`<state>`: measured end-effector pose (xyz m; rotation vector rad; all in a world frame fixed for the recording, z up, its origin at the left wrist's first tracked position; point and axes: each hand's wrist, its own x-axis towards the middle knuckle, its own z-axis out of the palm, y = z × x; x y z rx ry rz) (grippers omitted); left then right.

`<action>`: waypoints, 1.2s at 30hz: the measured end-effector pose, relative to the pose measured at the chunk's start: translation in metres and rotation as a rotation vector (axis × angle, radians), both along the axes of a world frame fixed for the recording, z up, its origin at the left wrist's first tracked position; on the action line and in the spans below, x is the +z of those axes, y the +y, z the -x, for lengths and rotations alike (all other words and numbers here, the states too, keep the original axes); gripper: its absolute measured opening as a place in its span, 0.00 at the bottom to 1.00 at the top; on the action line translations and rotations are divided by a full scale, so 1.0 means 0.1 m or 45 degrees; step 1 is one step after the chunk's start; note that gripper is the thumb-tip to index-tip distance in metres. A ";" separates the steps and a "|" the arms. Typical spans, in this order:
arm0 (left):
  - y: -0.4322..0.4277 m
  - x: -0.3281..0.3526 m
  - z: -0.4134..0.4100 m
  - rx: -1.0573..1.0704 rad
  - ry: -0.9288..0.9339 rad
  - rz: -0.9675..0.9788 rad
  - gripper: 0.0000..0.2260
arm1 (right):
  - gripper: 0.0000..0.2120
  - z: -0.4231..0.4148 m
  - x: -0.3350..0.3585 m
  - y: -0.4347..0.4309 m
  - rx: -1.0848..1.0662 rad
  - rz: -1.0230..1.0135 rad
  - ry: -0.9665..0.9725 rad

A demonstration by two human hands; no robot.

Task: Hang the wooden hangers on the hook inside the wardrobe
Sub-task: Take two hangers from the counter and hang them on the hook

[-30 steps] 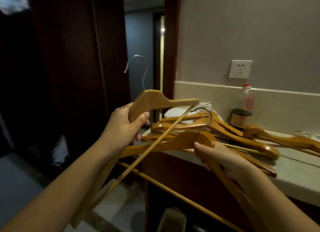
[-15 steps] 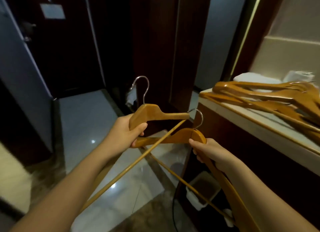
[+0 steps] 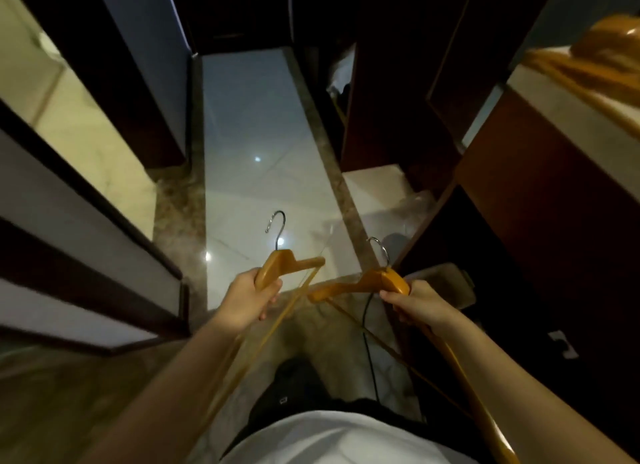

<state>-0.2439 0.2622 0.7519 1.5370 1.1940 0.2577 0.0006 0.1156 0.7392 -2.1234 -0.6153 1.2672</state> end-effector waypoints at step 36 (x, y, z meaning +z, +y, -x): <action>2.50 -1.11 -0.20 -0.015 0.468 0.340 0.03 | 0.06 -0.82 -1.13 1.74 -0.122 0.559 0.029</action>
